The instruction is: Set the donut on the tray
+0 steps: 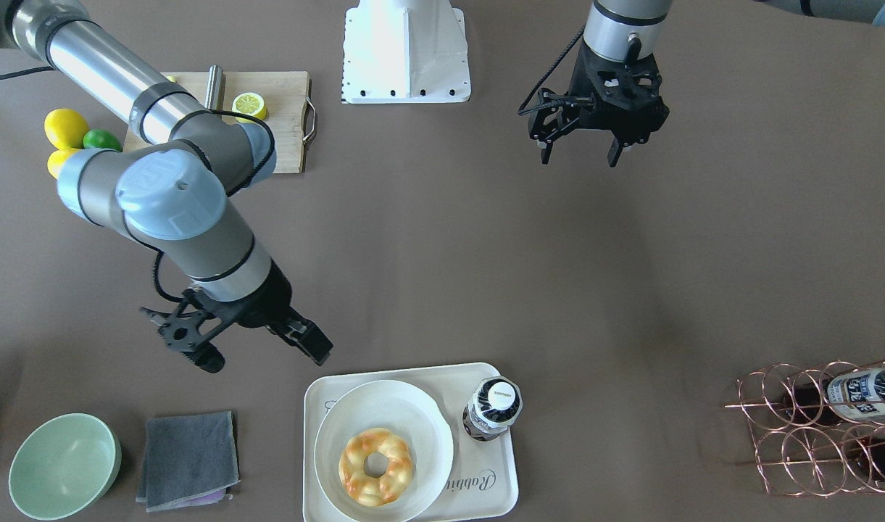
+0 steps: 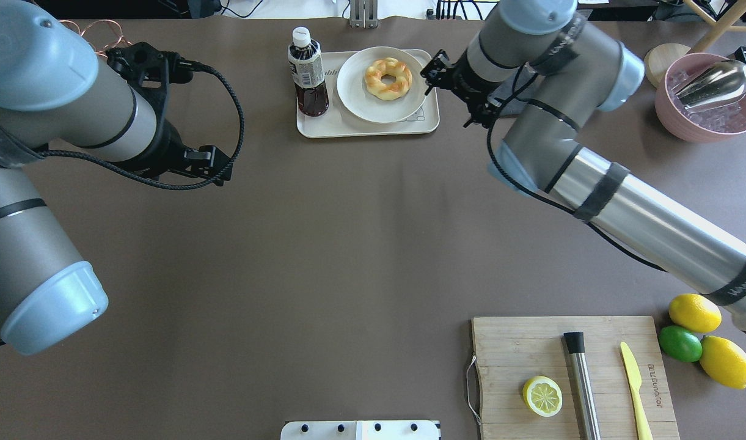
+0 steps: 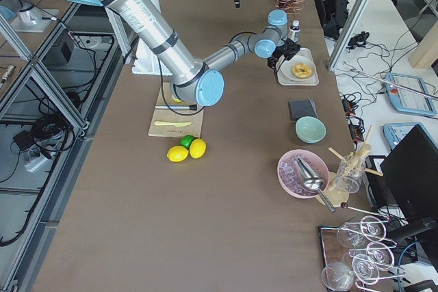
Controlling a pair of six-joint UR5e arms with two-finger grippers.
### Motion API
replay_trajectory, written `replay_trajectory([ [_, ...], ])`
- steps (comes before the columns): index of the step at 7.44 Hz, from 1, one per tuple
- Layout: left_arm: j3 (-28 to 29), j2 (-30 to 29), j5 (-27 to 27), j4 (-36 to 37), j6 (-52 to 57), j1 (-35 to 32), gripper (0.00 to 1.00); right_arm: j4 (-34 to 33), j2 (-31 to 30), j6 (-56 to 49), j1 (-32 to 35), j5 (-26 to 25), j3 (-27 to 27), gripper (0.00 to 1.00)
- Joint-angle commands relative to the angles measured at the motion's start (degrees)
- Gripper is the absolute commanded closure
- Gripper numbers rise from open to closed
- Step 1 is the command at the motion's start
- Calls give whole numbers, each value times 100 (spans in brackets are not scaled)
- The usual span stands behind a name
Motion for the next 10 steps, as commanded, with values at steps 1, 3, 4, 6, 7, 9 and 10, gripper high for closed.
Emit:
replay_trajectory([
  [1,145,590,-966,133,1905,-1219,3,-308,-1489,-2525,1064,1025,1162,0],
  [3,530,1014,-1601,115,3227,-2222,3,-747,-2420,-4536,1855,1396,1716,0],
  [4,698,1242,-1795,98,3755,-2557,3,-984,-2730,-5731,2390,1624,1745,0],
  [6,1084,1751,-2148,-286,4645,-3025,3,-1685,-3154,-7843,3366,1696,1745,0],
  [7,1295,2110,-2158,-1029,4691,-3131,3,-2203,-3216,-8731,3841,1696,1754,0],
  [9,1446,2587,-2149,-1388,5205,-3437,3,-2944,-3260,-10079,4327,1635,1657,0],
  [10,1473,2684,-2149,-1318,5628,-3718,3,-2964,-3426,-10285,4425,1626,1657,0],
])
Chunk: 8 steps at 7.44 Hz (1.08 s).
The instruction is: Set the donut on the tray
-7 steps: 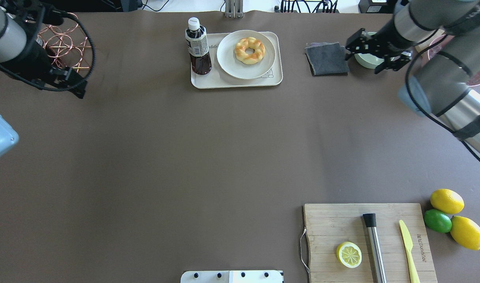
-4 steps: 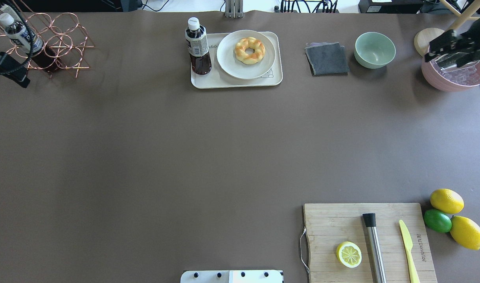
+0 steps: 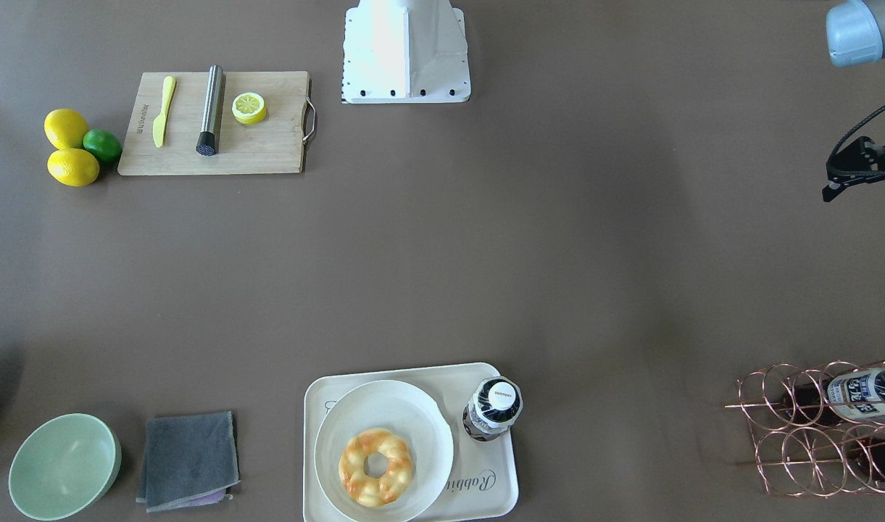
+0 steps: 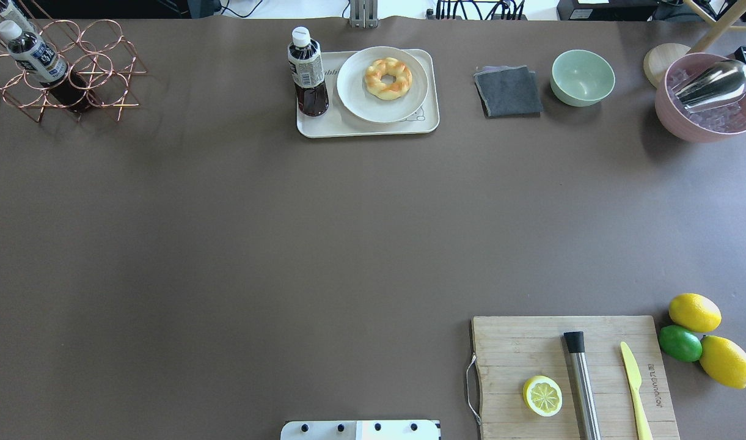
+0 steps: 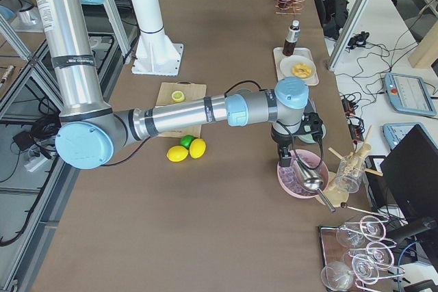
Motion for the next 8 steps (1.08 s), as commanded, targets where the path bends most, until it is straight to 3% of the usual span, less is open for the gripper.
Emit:
replay_trajectory([
  [1,54,383,-22,-48,811,-587,3,-264,-315,-810,321,-58,-14,0],
  [3,-87,445,-452,-39,742,-659,2,-255,-526,-987,400,-50,91,0],
  [8,-359,701,-453,-83,786,-949,2,-264,-658,-987,400,-32,302,0],
])
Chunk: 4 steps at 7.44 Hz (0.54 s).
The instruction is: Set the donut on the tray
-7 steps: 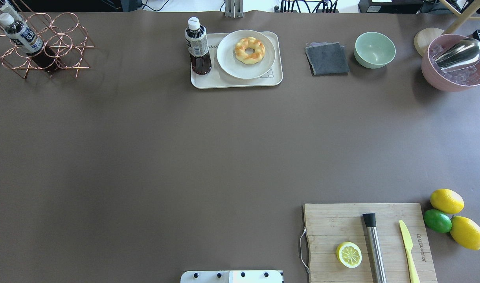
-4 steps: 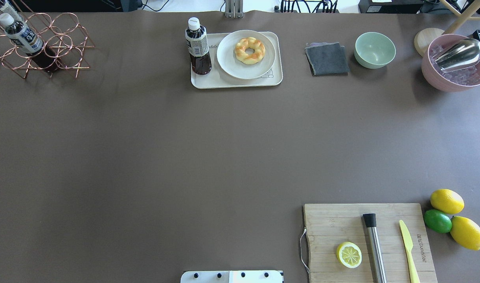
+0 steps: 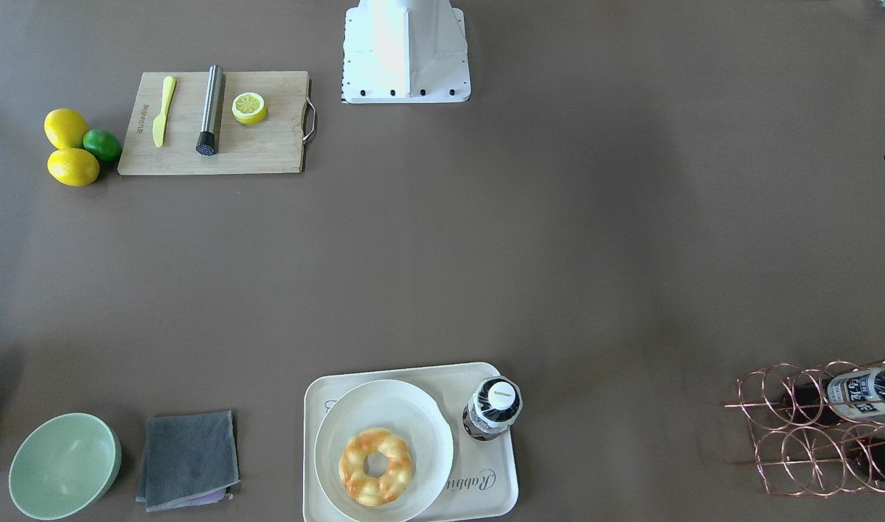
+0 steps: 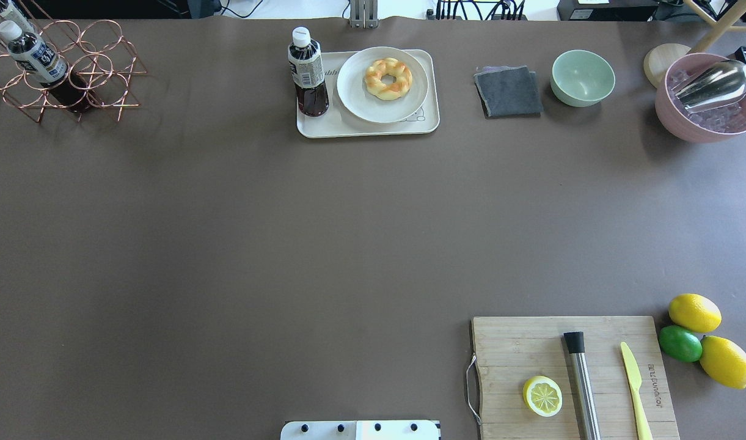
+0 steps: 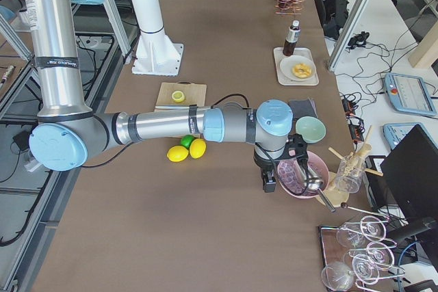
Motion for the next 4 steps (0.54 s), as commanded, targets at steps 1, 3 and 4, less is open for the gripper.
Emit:
replay_trajectory([
  [1,-89,94,4,-8,2,-89,2,-2,-98,-1,-8,-5,116,0],
  [3,-27,94,48,-16,2,-89,2,-2,-272,-1,1,30,369,0],
  [4,-9,94,66,-17,2,-89,2,-10,-282,-1,1,39,388,0],
])
